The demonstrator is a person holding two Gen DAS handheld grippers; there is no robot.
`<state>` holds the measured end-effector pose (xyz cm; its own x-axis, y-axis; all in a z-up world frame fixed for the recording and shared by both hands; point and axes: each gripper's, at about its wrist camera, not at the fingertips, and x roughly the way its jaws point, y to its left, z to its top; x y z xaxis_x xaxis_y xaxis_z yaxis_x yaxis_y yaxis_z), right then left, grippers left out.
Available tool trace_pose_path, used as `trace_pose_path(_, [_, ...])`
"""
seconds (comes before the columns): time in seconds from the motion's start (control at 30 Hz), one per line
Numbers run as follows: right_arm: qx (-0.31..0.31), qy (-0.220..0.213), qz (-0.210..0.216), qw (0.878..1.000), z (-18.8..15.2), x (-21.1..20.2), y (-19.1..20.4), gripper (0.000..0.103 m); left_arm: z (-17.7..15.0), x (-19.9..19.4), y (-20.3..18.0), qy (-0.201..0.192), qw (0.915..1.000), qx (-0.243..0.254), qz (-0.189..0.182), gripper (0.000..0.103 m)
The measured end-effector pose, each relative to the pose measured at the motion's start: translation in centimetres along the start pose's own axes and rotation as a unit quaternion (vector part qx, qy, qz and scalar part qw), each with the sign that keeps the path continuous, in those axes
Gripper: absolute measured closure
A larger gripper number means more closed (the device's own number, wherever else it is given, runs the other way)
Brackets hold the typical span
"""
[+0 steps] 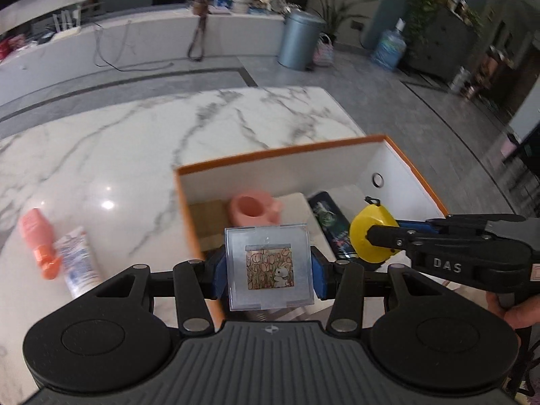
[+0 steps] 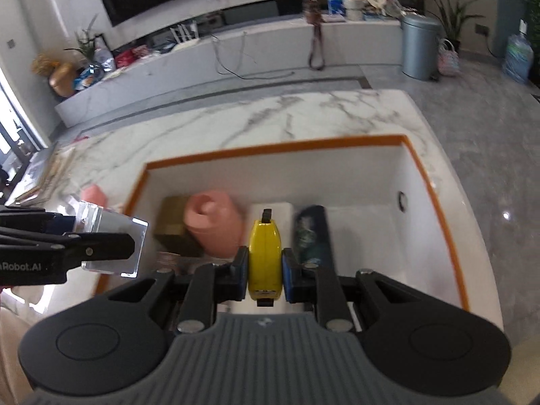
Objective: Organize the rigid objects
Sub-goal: 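Carry the clear box and tape measure over the orange box and lower them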
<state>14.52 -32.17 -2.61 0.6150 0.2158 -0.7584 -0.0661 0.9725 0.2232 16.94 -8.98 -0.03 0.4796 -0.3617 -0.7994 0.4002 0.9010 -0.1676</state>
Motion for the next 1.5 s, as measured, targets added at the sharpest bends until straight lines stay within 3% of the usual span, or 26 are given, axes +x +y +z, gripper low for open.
trace_pose_path(0.2, [0.007,0.030,-0.012,0.999,-1.2,1.1,-2.3,0.084,0.0,3.2,-2.1,0.030,0.9992,0.017,-0.021,0.049])
trace_pose_path(0.43, [0.019,0.038,-0.068,0.997,-0.6,2.3,-5.7,0.084,0.7,6.3,-3.9,0.045,0.9979,0.018,-0.043,0.049])
trace_pose_path(0.77, [-0.052,0.084,-0.062,0.993,2.7,5.7,-6.4,0.084,5.0,10.9,-5.0,0.054,0.9958,-0.002,-0.073,0.049])
trace_pose_path(0.9, [-0.111,0.109,-0.060,0.986,3.1,6.4,-5.5,0.084,6.3,13.0,-5.2,0.063,0.9942,-0.014,-0.086,0.049])
trace_pose_path(1.23, [-0.184,0.140,-0.048,0.972,2.3,7.6,-4.6,0.085,7.1,16.1,-7.4,0.081,0.9923,0.022,-0.090,0.051])
trace_pose_path(1.5, [-0.204,0.154,-0.037,0.966,1.7,7.9,-4.7,0.085,7.1,16.9,-9.2,0.069,0.9927,0.052,-0.084,0.051])
